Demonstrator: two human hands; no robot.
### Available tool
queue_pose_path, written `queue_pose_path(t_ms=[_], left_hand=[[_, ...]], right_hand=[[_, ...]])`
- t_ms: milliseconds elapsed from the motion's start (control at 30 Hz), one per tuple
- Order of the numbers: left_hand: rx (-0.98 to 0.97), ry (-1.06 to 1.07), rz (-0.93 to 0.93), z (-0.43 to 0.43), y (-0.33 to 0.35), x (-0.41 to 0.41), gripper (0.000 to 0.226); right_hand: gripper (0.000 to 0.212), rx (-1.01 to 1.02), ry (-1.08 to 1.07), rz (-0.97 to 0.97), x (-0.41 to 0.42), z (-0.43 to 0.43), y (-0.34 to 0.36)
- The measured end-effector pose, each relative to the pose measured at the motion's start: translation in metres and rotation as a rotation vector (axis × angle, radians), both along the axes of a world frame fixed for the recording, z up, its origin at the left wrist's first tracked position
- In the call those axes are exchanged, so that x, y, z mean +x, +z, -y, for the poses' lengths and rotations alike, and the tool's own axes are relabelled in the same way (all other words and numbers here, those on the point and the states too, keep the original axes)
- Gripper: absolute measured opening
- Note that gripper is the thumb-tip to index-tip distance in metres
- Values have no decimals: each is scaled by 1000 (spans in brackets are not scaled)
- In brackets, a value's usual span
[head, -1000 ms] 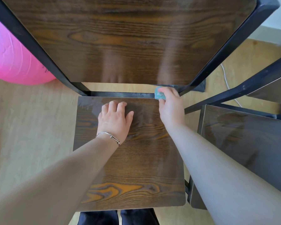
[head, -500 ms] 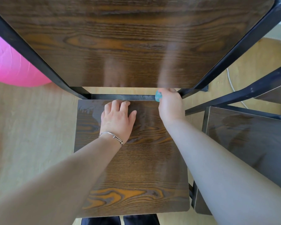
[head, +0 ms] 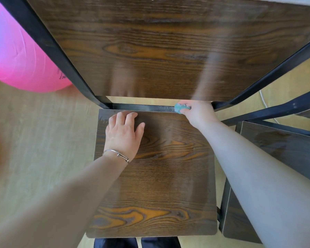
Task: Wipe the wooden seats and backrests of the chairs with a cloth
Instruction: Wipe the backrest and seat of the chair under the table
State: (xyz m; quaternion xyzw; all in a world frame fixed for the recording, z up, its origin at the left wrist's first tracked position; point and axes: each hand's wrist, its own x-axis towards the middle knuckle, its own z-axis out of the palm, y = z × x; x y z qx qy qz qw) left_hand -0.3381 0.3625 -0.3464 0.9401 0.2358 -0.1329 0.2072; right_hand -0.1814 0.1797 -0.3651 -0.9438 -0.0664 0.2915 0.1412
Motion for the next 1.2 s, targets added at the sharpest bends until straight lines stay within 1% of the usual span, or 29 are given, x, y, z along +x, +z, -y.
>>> queue_pose_path(t_ms=[167, 333, 500, 600, 700, 767, 833, 900, 967, 1033, 1100, 1200], left_hand=[[7, 42, 19, -19, -6, -17, 49], [2, 103, 78, -36, -5, -33, 48], [19, 143, 177, -60, -4, -49, 52], [26, 140, 200, -71, -4, -58, 55], [19, 164, 195, -74, 0, -62, 52], [14, 171, 204, -74, 1, -64, 52], [10, 167, 214, -74, 0, -65, 54], [3, 152, 212, -74, -2, -69, 57], [6, 133, 203, -76, -2, -75, 54], [12, 124, 188, -79, -1, -81, 52], [17, 137, 170, -84, 1, -88, 52], [29, 157, 161, -92, 5, -97, 49]], right_hand=[[34, 161, 91, -76, -6, -15, 7], [36, 197, 213, -46, -27, -73, 8], [35, 288, 249, -27, -56, -148, 9], [33, 283, 267, -24, -61, -172, 10], [33, 312, 229, -50, -60, -168, 9], [32, 333, 250, -29, -62, -163, 9], [27, 408, 313, 96, -74, -155, 9], [23, 502, 425, 229, -98, -141, 4], [23, 537, 540, 285, -134, -123, -4], [24, 539, 582, 293, -170, -111, -10], [24, 549, 553, 264, -190, -106, -11], [22, 607, 386, 230, -176, -109, -5]])
